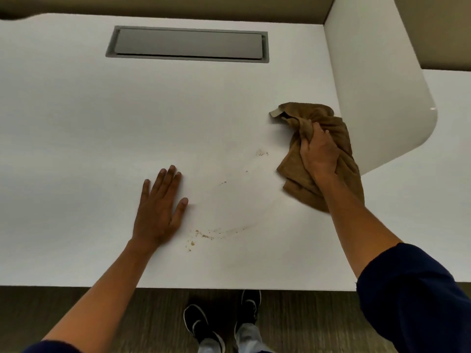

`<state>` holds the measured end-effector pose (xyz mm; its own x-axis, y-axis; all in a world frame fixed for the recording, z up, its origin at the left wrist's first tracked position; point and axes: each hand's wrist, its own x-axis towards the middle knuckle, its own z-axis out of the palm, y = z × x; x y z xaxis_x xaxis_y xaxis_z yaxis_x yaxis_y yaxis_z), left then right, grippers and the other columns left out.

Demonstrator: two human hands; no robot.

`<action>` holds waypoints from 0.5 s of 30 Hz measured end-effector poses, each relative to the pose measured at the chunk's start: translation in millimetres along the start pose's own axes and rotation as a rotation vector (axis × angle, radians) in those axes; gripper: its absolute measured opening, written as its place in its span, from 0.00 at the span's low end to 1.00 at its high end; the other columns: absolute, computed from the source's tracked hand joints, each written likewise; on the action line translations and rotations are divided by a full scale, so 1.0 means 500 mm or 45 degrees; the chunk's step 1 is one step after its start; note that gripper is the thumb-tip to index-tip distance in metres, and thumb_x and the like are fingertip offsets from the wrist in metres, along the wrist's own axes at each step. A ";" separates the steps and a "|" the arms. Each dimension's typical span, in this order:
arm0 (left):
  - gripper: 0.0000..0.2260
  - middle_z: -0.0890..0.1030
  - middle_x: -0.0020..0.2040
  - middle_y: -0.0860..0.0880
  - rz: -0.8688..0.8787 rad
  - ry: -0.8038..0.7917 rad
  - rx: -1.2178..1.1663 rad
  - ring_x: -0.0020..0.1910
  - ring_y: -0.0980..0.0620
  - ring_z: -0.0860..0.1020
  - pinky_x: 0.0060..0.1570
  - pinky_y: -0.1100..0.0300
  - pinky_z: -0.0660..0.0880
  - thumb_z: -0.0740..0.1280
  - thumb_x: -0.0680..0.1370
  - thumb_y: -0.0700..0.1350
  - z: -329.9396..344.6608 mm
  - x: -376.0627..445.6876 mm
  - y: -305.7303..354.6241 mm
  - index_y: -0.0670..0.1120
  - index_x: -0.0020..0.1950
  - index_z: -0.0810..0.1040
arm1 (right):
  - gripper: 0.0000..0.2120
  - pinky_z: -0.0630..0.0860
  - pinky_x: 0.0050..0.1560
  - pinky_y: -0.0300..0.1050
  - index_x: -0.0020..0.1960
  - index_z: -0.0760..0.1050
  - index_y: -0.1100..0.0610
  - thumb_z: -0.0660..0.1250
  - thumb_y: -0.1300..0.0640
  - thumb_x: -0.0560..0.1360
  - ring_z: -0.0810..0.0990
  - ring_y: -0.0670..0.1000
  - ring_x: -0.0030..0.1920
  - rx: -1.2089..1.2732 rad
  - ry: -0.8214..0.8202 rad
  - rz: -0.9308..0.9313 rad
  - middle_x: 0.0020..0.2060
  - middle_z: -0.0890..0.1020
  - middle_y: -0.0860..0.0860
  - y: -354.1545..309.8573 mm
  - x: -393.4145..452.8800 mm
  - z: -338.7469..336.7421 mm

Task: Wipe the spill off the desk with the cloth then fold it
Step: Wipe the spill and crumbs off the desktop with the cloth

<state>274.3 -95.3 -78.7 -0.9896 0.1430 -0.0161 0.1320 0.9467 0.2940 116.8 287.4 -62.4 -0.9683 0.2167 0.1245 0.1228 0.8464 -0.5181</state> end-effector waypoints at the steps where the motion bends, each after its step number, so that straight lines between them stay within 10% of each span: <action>1: 0.29 0.50 0.82 0.50 -0.002 0.007 -0.009 0.81 0.52 0.47 0.78 0.43 0.48 0.48 0.82 0.57 -0.001 0.000 0.001 0.46 0.81 0.53 | 0.19 0.73 0.63 0.56 0.66 0.72 0.58 0.58 0.48 0.82 0.77 0.61 0.60 -0.007 0.005 -0.006 0.59 0.80 0.60 -0.002 0.000 0.000; 15: 0.31 0.45 0.82 0.50 -0.014 0.128 -0.285 0.81 0.55 0.43 0.79 0.52 0.40 0.48 0.82 0.56 -0.013 -0.011 -0.001 0.45 0.81 0.43 | 0.17 0.75 0.53 0.56 0.60 0.75 0.57 0.57 0.49 0.79 0.80 0.62 0.53 0.141 -0.391 -0.301 0.53 0.82 0.58 -0.212 -0.200 0.068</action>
<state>279.3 -98.6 -72.6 -0.9931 0.0932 0.0716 0.1166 0.8587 0.4991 193.1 159.5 -49.0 -0.9891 -0.1471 0.0010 -0.1187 0.7945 -0.5955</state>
